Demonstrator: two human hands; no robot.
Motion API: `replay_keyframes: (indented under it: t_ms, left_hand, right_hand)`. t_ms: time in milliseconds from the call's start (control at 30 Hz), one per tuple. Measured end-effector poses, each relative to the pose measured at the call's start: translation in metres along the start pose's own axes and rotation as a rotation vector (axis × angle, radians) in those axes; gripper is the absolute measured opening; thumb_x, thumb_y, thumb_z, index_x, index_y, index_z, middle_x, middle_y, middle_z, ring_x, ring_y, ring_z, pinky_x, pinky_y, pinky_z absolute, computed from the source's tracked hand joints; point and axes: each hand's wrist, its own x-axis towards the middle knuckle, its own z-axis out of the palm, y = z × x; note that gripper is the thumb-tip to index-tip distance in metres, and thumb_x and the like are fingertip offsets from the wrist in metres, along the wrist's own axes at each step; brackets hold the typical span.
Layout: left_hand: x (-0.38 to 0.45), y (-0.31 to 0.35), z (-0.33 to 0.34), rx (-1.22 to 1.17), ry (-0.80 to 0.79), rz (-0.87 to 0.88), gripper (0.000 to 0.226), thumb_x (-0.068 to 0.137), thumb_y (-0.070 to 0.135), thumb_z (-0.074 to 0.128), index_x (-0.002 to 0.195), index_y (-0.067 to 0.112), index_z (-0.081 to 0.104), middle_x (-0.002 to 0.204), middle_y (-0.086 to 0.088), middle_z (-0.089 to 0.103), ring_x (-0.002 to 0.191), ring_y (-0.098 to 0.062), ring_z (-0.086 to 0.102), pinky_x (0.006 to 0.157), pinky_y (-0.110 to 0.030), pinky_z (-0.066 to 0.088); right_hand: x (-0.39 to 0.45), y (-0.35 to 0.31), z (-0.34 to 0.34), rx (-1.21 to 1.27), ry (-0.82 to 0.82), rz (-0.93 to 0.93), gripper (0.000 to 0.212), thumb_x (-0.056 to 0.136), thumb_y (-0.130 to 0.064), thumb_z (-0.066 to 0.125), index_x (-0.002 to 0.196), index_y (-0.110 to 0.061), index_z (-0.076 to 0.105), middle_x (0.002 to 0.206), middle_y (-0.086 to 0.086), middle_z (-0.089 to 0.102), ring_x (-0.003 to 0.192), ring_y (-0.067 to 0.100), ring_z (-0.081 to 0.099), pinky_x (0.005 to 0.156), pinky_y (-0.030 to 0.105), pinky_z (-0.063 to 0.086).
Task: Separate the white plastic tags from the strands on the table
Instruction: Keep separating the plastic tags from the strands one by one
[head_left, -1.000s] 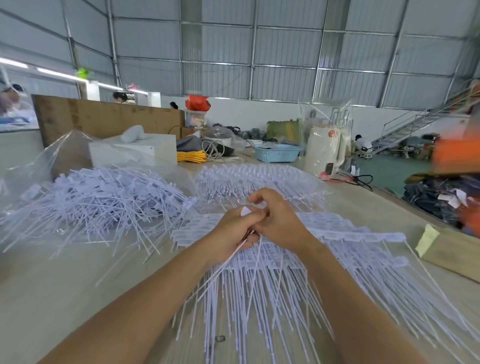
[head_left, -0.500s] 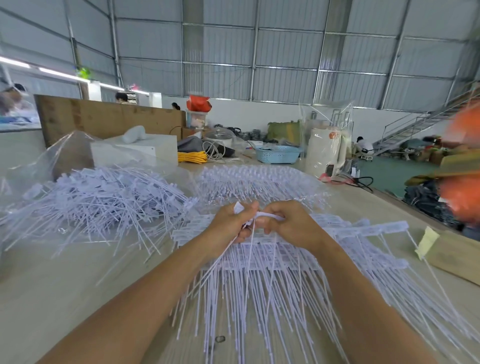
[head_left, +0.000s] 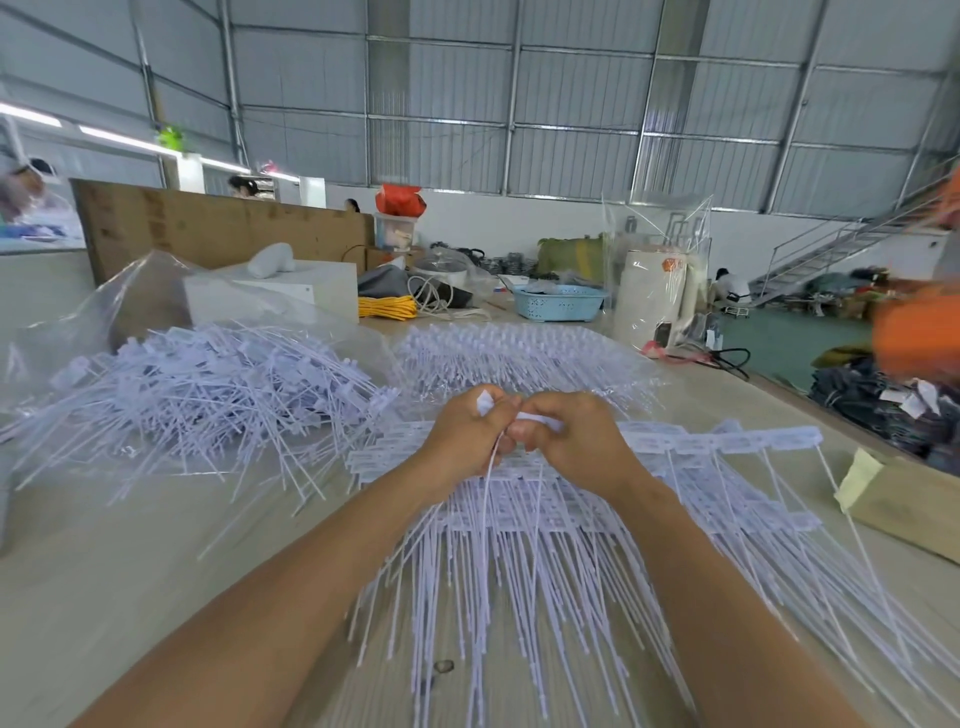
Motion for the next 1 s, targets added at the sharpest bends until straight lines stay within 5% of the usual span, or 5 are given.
replay_keyframes:
  t_ms: [233,367,633,833,1000]
  left_hand:
    - [-0.001,0.006,-0.011,-0.062,-0.160,-0.170,0.022,0.098,0.026,0.051,0.077,0.019,0.048,0.044,0.006,0.044,0.033,-0.006,0.033,0.036,-0.012,0.024]
    - [0.000,0.013,-0.024,-0.392,-0.209,-0.290,0.023,0.097,0.033,0.047,0.081,0.019,0.040,0.043,0.005,0.036,0.031,-0.005,0.023,0.033,-0.010,0.018]
    - [0.001,0.078,-0.065,-0.790,-0.051,0.078,0.024,0.100,0.010,0.038,0.076,0.006,0.045,0.061,-0.001,0.050,0.048,-0.010,0.051,0.046,-0.020,0.045]
    - [0.020,0.068,-0.138,0.012,0.376,-0.023,0.008,0.095,-0.002,0.045,0.092,0.004,0.046,0.085,-0.015,0.053,0.051,-0.013,0.049,0.039,-0.018,0.031]
    - [0.028,0.026,-0.218,1.102,0.588,-0.304,0.027,0.096,0.005,0.044,0.120,-0.005,0.050,0.126,-0.022,0.054,0.118,-0.034,0.052,0.096,-0.034,0.041]
  right_hand:
    - [-0.003,0.006,-0.005,-0.244,0.065,-0.051,0.014,0.085,-0.024,0.067,0.083,-0.011,0.071,0.072,0.006,0.068,0.066,0.023,0.058,0.067,0.030,0.043]
    - [-0.005,0.026,-0.030,-0.149,0.346,0.123,0.018,0.088,-0.021,0.064,0.074,-0.010,0.060,0.058,0.006,0.053,0.060,0.025,0.047,0.057,0.032,0.033]
    - [-0.004,0.028,-0.012,-0.300,0.281,0.076,0.017,0.085,-0.015,0.067,0.070,-0.010,0.060,0.059,0.011,0.058,0.062,0.035,0.058,0.058,0.030,0.034]
    - [-0.003,0.029,-0.007,-0.277,0.262,0.126,0.014,0.084,-0.016,0.068,0.091,-0.005,0.068,0.080,0.020,0.070,0.082,0.040,0.065,0.073,0.043,0.048]
    - [0.000,0.023,-0.006,-0.279,0.237,0.144,0.013,0.084,-0.019,0.068,0.079,-0.007,0.065,0.069,0.017,0.066,0.073,0.040,0.062,0.067,0.044,0.047]
